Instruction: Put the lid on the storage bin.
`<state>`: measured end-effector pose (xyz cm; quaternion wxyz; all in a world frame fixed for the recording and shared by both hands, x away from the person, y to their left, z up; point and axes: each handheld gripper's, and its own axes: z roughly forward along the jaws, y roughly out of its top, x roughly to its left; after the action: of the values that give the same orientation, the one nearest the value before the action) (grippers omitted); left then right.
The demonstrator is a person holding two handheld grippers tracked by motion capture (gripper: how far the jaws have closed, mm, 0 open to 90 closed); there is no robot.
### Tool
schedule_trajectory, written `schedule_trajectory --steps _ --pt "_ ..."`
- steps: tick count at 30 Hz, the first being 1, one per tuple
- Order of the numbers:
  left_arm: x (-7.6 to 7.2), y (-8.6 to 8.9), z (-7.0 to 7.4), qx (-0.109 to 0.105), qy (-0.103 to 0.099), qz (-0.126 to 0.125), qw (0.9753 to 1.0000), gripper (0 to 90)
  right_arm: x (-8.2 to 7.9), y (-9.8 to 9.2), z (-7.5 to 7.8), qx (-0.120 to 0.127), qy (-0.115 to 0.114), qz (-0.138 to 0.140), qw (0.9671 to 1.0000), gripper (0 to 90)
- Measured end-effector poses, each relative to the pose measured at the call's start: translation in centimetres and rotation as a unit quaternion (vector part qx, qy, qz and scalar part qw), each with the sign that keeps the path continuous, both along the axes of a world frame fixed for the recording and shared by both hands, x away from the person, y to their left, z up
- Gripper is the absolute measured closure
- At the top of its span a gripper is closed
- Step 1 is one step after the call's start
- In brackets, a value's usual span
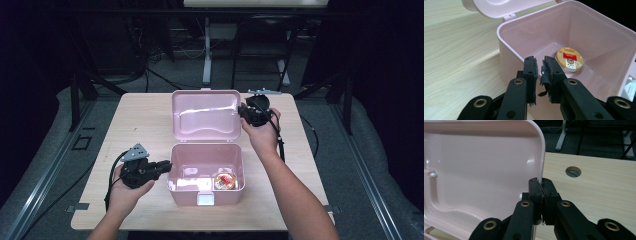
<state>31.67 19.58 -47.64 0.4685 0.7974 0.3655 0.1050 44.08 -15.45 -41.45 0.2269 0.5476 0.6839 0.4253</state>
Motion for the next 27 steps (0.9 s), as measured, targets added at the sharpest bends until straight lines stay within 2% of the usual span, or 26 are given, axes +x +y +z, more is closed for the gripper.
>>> schedule_trajectory --steps 8,13,20,27 --pt "1.1 0.3 1.0 -0.016 -0.01 0.025 0.9995 76.2 -0.1 0.1 -0.1 0.004 -0.004 -0.001 1.0 87.8" --pt "2.4 0.5 1.7 -0.036 -0.003 0.032 0.9988 73.1 -0.1 0.1 -0.2 0.007 -0.005 -0.003 1.0 87.9" --pt "4.2 0.2 2.8 -0.023 -0.018 0.055 0.9981 72.9 -0.2 0.0 -0.2 0.009 -0.009 -0.004 0.9999 87.9" --pt "6.1 -0.2 4.2 -0.036 -0.031 0.085 0.9952 69.0 -0.3 -0.2 -0.3 0.017 -0.009 -0.003 0.9998 87.8"
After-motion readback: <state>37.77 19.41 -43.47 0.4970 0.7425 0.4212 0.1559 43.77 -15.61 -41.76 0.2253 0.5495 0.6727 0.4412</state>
